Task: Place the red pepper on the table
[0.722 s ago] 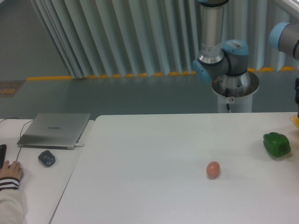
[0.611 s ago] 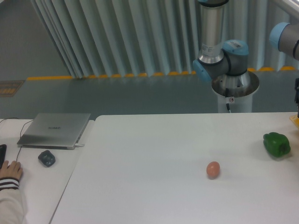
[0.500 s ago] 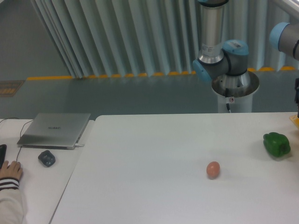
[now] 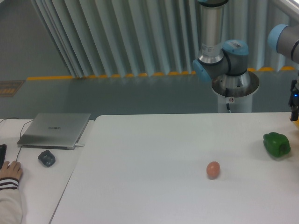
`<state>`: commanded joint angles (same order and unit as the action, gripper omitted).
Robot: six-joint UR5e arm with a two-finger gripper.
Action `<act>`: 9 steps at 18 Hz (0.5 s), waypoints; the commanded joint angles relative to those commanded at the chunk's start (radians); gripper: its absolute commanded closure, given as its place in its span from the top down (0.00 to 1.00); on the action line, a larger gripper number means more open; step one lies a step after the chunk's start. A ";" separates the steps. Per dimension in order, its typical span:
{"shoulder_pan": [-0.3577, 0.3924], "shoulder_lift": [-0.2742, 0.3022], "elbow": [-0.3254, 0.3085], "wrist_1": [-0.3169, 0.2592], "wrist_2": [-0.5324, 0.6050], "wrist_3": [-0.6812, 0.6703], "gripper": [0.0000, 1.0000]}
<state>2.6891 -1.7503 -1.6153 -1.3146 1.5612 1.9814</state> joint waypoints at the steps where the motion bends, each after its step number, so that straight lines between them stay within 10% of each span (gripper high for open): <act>1: 0.000 -0.002 0.002 0.003 0.052 0.034 1.00; 9: 0.017 -0.003 -0.008 0.008 0.172 0.226 1.00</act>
<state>2.7058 -1.7533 -1.6229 -1.3070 1.7334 2.2069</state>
